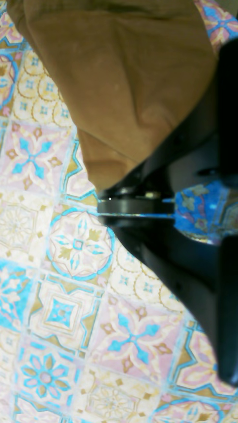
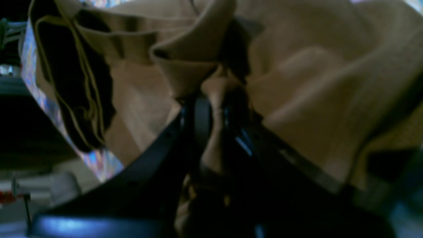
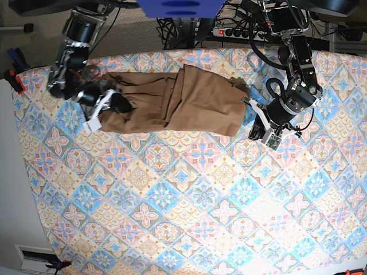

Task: Layout the t-shirt on the table in an organized manner, then fold the t-shirt properly
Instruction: 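Fold the shirt end with the right gripper toward the left gripper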

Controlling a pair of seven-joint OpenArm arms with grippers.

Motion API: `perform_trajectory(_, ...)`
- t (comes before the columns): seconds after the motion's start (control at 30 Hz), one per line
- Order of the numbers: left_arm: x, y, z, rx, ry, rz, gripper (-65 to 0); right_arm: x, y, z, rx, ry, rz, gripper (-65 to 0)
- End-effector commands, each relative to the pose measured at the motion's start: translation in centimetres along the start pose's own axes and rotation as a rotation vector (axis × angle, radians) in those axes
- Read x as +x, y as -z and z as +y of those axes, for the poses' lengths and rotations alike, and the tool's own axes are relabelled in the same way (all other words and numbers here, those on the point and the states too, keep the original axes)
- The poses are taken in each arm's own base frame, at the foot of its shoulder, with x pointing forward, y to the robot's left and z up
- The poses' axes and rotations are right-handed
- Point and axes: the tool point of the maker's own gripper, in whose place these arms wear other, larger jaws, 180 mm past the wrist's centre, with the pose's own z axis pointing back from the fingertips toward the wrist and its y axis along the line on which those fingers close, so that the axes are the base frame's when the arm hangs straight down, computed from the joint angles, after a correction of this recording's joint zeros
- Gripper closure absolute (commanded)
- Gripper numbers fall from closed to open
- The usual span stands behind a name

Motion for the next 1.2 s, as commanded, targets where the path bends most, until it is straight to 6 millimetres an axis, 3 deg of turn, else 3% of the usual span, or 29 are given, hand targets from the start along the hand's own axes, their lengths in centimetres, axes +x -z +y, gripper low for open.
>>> perform_trajectory(0.0,1.4,-0.3,0.1,0.0,0.01,-0.051,0.0,0.6,-2.5,-3.7,-0.146,-0.034,0.079,0.0)
perform_trajectory(0.13,1.2,-0.3,0.2,0.003,0.007,-0.047,0.0,7.6,-5.0,-5.2,-0.209,-0.121,-0.026,0.0)
perform_trajectory(0.33,1.0,-0.9,1.6,0.043,-0.013,-0.051,0.0,12.8,-7.2,-5.7,-0.253,-0.19,-0.102,0.0)
perform_trajectory(0.5,1.0,-1.0,1.6,0.044,-0.011,-0.049,0.0,12.7,-8.3,-7.5,-0.39,-0.121,-0.064,0.0)
perform_trajectory(0.57,1.0,-1.0,1.6,0.044,-0.011,-0.049,0.0,13.5,-9.0,-7.1,-0.425,-0.152,-0.078,0.0)
perform_trajectory(0.83,1.2,-0.9,1.6,0.045,-0.011,-0.054,0.0,18.2,-11.8,-2.9,-0.5,-0.327,-0.201,0.0)
perform_trajectory(1.0,1.2,-0.8,1.6,0.045,-0.01,-0.054,0.0,20.3,-10.7,2.5,-0.489,-0.394,-0.258,0.0)
perform_trajectory(1.03,1.2,-0.8,1.6,0.043,-0.009,-0.054,0.0,20.0,-10.2,3.3,-0.48,-0.401,-0.25,0.0)
perform_trajectory(1.17,1.2,-0.8,1.5,0.042,-0.009,-0.054,0.0,15.2,-7.0,3.8,-0.436,-0.287,-0.161,0.0)
